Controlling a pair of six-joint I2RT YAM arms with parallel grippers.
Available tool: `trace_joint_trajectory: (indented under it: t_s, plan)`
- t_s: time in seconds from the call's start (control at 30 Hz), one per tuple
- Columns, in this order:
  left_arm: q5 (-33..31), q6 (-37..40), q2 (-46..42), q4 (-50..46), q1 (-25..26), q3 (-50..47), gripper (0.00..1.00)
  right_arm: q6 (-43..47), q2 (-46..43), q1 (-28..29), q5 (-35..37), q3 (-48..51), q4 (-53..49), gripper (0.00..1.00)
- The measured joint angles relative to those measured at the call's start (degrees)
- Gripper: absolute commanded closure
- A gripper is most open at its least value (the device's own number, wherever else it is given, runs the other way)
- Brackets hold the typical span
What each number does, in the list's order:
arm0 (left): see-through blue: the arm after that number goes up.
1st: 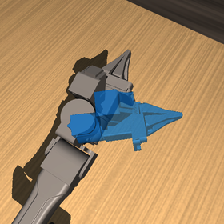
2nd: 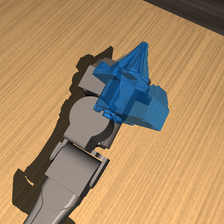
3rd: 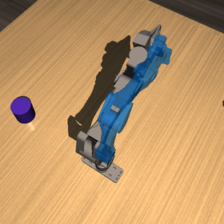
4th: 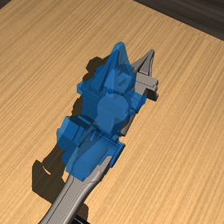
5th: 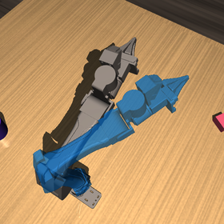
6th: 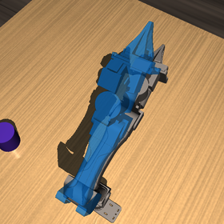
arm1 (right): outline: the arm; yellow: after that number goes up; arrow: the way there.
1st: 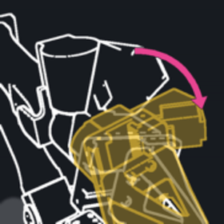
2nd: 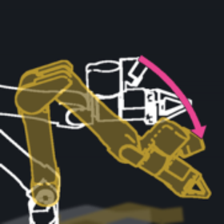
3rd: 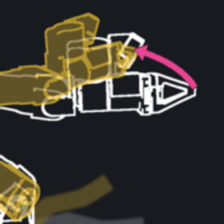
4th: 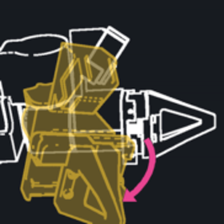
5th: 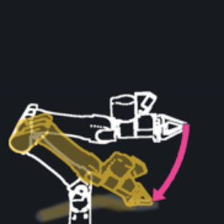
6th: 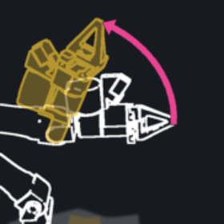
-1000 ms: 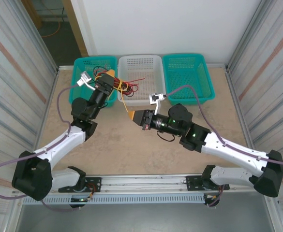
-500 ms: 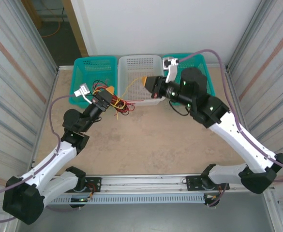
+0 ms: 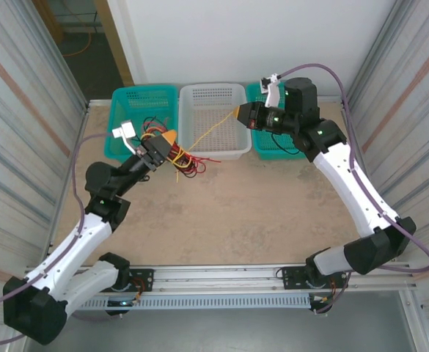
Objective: Untangle the cables
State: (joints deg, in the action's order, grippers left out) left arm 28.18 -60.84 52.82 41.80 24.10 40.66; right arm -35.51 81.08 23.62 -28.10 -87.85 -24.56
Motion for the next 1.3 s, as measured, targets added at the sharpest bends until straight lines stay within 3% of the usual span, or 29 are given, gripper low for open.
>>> trace_joint_trajectory:
  t_s: [0.13, 0.3, 0.47, 0.73, 0.87, 1.07, 1.3]
  plan:
    - [2.84, -1.6, 3.1, 2.84, 0.46, 3.13, 1.0, -1.07, 2.08, -0.59, -2.89, 7.72, 2.86, 1.0]
    - [3.63, -3.34, 7.67, 4.72, 2.43, 3.48, 1.0, -8.33, 3.89, -0.02, -7.19, 22.12, 15.28, 1.0]
    - [2.14, -3.3, 9.22, 4.81, 4.39, 4.15, 1.0, -16.41, 7.58, 5.05, -7.93, 26.86, 28.68, 1.0]
    - [-10.64, 1.42, 9.22, 5.11, 4.52, 10.36, 1.0, -30.05, 11.74, 16.48, -4.94, 30.67, 53.05, 1.0]
    - [-17.57, 6.36, 9.29, 4.46, 4.52, 12.44, 1.0, -33.48, 11.34, 20.02, -2.29, 33.44, 59.65, 1.0]
    - [-26.58, 15.82, 10.32, 1.11, 3.91, 14.88, 1.0, -33.18, 2.71, 24.06, 3.23, 38.82, 57.35, 1.0]
    - [-29.99, 19.5, 12.02, -0.13, 1.03, 13.88, 1.0, -22.43, -12.2, 28.72, 12.2, 32.87, 37.13, 1.0]
